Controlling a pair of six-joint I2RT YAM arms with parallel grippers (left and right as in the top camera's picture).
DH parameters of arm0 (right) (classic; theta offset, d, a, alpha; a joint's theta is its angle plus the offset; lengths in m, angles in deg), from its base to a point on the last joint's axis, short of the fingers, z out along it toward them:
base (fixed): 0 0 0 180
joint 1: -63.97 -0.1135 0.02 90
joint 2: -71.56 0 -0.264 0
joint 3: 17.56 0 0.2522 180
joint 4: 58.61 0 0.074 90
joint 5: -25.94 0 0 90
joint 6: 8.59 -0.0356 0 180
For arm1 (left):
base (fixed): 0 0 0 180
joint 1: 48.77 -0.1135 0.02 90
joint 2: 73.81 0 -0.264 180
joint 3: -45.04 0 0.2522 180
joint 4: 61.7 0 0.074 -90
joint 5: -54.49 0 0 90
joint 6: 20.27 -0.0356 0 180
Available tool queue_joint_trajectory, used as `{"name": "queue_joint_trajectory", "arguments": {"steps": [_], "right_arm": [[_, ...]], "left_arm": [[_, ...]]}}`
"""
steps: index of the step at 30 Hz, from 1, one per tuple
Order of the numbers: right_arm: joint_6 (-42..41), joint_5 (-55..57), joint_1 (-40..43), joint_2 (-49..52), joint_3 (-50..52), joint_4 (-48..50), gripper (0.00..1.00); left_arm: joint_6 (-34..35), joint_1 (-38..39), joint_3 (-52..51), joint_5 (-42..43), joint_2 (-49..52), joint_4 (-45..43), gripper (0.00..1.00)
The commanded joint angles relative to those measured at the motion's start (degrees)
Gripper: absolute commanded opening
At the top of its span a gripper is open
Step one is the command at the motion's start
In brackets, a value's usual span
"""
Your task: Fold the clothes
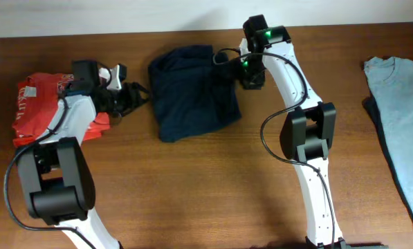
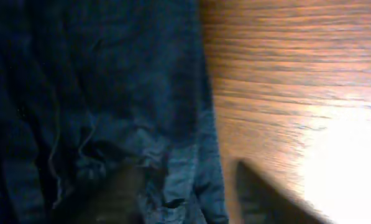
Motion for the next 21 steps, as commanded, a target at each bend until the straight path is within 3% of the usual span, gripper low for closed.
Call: {"name": "queue_joint_trajectory", "arguments": {"steps": [1, 3, 12, 21], "right_arm": [[4.22, -3.50, -1.18, -1.44, -2.32, -0.02, 0.04], [5.97, -6.10, -1.16, -1.46, -3.78, -0.24, 0.04], [19.54, -16.76, -3.63, -1.46, -11.87, -1.86, 0.04], [21.33, -7.34, -7.76, 0.35, -11.04, -0.07, 0.04]], "left_arm": [[1.07, -0.04, -3.21, 1.66, -0.42, -3.65, 0.54], [1.49, -0.07, -3.96, 1.62, -0.42, -5.53, 0.50], [1.49, -0.07, -3.98, 1.64, -0.42, -8.00, 0.50], [1.49, -0.07, -3.98, 1.62, -0.42, -8.17, 0.50]]}}
